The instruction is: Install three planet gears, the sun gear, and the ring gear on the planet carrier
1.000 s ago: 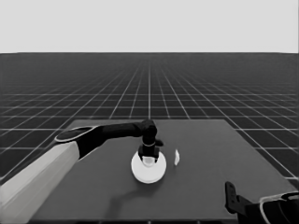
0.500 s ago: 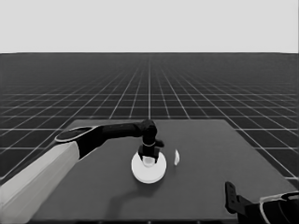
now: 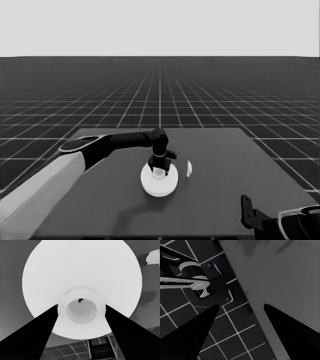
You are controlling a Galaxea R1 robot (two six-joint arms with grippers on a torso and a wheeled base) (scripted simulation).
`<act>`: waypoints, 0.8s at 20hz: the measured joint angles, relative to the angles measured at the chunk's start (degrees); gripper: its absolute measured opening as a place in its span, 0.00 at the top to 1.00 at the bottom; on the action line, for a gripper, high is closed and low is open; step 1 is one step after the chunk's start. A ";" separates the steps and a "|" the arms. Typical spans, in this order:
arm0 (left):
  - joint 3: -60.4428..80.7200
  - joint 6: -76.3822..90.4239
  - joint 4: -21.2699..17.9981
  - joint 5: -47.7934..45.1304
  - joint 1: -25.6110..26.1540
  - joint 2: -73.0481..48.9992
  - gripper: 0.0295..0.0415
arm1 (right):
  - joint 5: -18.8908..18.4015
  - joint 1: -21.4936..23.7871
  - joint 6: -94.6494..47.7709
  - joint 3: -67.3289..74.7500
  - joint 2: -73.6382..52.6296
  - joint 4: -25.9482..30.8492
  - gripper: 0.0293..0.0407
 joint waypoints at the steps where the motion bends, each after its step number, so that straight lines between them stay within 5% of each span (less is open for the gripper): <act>1: 0.01 0.50 0.00 0.00 -0.03 0.00 0.56 | 0.00 0.00 0.00 0.00 0.00 0.00 0.19; 16: -0.07 8.01 0.00 0.11 0.60 -0.12 0.56 | 0.00 0.00 0.00 0.00 0.00 0.00 0.19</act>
